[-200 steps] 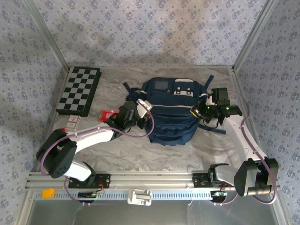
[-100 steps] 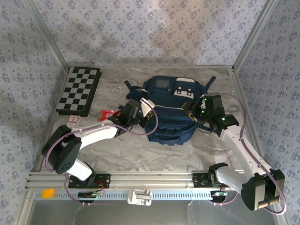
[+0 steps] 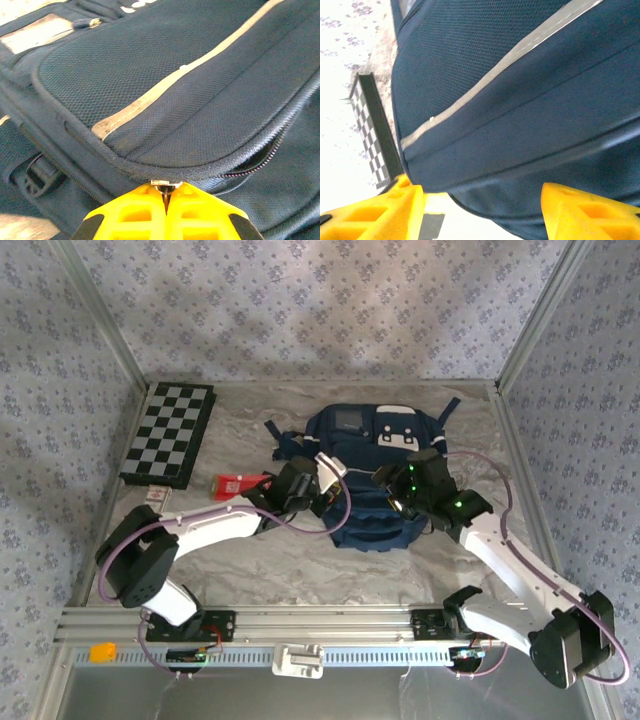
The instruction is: Pack books, pencil case, and school supplies into a backpack
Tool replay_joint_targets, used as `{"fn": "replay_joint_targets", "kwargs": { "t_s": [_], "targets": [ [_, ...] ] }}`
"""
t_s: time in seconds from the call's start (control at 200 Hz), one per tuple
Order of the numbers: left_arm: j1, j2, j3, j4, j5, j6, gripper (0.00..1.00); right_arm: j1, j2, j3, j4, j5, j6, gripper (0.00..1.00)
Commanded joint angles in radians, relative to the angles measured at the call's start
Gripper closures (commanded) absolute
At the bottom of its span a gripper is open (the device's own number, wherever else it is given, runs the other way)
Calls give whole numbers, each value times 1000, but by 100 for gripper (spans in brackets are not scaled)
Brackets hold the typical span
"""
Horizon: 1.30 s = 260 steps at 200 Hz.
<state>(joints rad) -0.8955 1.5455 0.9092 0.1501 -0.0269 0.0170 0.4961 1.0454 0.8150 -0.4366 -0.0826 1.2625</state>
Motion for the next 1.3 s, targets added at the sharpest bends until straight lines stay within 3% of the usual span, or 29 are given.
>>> {"fn": "replay_joint_targets", "kwargs": {
  "t_s": [0.0, 0.16, 0.33, 0.515, 0.88, 1.099, 1.294],
  "targets": [
    [-85, 19, 76, 19, 17, -17, 100, 43, 2, 13, -5, 119, 120, 36],
    [-144, 59, 115, 6, 5, -12, 100, 64, 5, -30, 30, 182, 197, 46],
    [-146, 71, 141, -31, -5, 11, 100, 57, -25, -90, 64, 241, 204, 69],
    [-140, 55, 129, -74, -48, 80, 100, -5, -36, -120, 93, 187, 175, 100],
    [87, -7, 76, -119, 117, 81, 100, -57, -34, -100, 51, 139, 100, 100],
    [175, 88, 165, -102, 138, 45, 100, 42, 81, -43, 178, 161, 101, 100],
    [205, 108, 230, -147, 141, 25, 100, 60, 146, 9, 235, 197, 65, 100]
  ]
}}
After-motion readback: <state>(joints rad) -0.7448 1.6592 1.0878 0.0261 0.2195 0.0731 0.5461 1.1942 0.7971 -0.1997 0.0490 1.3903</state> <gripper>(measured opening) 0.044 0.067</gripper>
